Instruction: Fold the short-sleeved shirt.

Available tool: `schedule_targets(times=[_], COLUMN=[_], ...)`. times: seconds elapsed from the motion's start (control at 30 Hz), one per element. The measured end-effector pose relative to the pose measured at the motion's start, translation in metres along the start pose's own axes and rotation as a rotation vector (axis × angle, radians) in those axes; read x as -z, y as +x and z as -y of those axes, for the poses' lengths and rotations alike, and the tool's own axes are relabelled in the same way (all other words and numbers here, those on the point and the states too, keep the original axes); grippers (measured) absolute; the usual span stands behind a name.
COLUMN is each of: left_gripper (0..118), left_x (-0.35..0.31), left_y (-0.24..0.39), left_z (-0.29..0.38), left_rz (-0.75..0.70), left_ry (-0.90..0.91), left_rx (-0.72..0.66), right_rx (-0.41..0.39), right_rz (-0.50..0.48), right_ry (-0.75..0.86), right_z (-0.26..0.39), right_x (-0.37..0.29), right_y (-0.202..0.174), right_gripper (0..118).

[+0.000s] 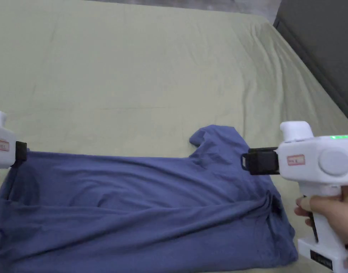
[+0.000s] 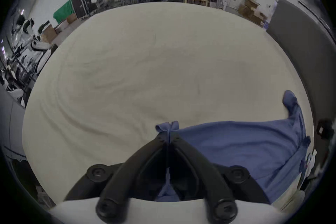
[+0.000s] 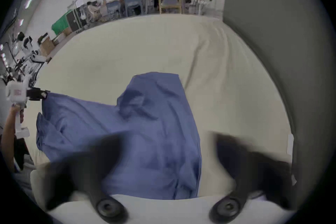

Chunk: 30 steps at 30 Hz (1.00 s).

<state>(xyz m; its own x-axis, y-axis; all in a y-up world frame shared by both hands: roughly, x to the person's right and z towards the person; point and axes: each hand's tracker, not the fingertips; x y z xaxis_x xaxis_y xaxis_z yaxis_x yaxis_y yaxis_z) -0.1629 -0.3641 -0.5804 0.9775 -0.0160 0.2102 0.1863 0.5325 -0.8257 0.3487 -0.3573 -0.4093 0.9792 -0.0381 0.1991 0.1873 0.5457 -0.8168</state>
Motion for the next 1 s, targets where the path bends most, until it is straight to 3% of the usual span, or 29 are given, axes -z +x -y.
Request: schedule_targets(times=[0.03, 0.1, 0.17, 0.23, 0.27, 0.3, 0.33, 0.4, 0.5, 0.73, 1.0], left_gripper=[0, 0, 0, 0, 0, 0, 0, 0, 0, 0, 0], left_x=[-0.004, -0.012, -0.016, -0.015, -0.014, -0.012, -0.009, -0.008, -0.018, -0.058, -0.072], left_y=[0.000, -0.004, -0.005, -0.007, -0.008, -0.009, -0.010, -0.013, -0.020, -0.039, -0.053], left_z=[0.001, 0.001, 0.002, 0.002, 0.002, 0.003, 0.004, 0.005, 0.007, 0.045, 0.124], left_rz=[0.004, 0.011, 0.010, 0.004, 0.002, -0.002, -0.005, -0.017, -0.012, 0.055, 0.045], left_ry=[0.006, 0.010, 0.021, 0.016, 0.013, 0.009, 0.005, 0.005, 0.033, 0.067, -0.023], left_rx=[0.003, -0.005, -0.004, 0.003, 0.007, 0.007, 0.008, 0.008, -0.010, -0.002, 0.051], right_rx=[0.027, -0.004, -0.022, 0.044, 0.067, 0.095, 0.112, 0.125, -0.043, -0.156, -0.094], right_rz=[0.047, 0.142, 0.126, 0.097, 0.080, 0.082, 0.094, 0.075, 0.046, -0.026, 0.010], right_ry=[0.011, -0.084, -0.188, -0.246, -0.272, -0.274, -0.241, -0.157, -0.065, 0.024, -0.157], right_z=[-0.009, -0.035, -0.037, -0.034, -0.033, -0.034, -0.034, -0.031, -0.027, 0.025, 0.119], right_x=[0.011, 0.047, 0.073, 0.091, 0.095, 0.104, 0.100, 0.080, 0.034, -0.090, -0.073], right_y=[0.001, 0.002, 0.007, 0.010, 0.010, 0.014, 0.013, 0.007, -0.008, -0.020, -0.009], right_gripper=[115, 117, 117, 110, 88, 37, 3, 3, 3, 3, 3])
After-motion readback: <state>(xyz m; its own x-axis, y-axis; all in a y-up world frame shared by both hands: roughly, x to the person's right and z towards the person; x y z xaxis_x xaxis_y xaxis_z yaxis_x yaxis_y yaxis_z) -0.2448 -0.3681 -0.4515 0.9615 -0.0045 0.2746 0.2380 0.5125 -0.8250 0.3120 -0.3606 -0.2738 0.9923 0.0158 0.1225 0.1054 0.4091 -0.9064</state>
